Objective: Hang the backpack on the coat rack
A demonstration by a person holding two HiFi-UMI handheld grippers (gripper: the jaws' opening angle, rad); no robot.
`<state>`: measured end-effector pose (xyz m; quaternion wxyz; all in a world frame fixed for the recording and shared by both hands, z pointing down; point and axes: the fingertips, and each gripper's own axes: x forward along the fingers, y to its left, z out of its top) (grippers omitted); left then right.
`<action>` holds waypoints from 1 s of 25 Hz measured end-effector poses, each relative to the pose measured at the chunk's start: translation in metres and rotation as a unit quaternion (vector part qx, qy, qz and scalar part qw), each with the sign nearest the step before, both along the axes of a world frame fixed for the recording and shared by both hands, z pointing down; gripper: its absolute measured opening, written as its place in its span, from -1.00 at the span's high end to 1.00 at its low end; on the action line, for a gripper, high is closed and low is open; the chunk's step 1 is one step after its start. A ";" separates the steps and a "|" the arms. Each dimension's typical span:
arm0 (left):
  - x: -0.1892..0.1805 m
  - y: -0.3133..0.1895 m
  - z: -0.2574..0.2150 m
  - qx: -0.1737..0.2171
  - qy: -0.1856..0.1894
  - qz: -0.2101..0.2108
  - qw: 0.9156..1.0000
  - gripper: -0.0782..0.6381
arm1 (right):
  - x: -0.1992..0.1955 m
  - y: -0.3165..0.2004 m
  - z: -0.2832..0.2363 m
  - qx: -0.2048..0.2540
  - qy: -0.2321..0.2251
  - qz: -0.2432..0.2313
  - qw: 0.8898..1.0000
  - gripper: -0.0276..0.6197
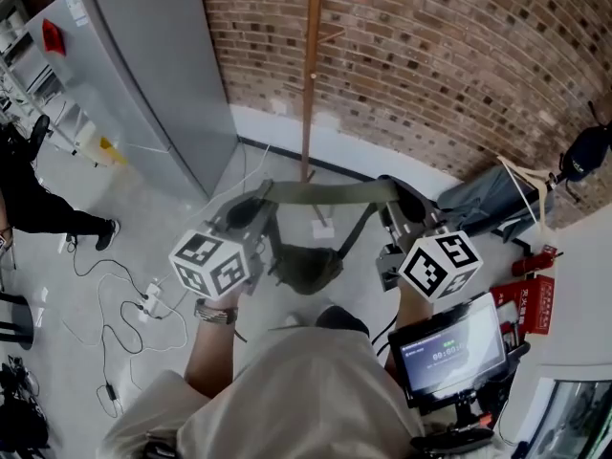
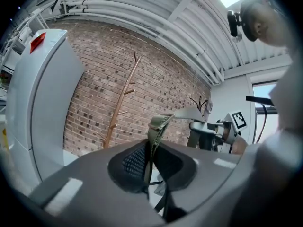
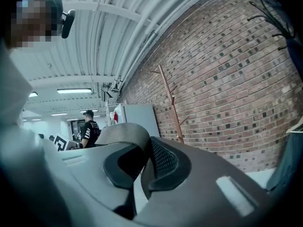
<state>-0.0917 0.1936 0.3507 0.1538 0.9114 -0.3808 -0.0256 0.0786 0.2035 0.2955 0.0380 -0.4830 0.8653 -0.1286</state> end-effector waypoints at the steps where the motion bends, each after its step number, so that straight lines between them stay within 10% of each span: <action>1: -0.001 -0.001 0.002 -0.002 0.000 0.002 1.000 0.73 | -0.001 0.000 0.002 -0.001 0.000 0.003 1.000 0.90; 25: 0.000 -0.126 0.013 -0.019 -0.004 -0.042 0.999 0.73 | -0.003 -0.134 0.009 -0.004 -0.022 -0.050 0.998 0.89</action>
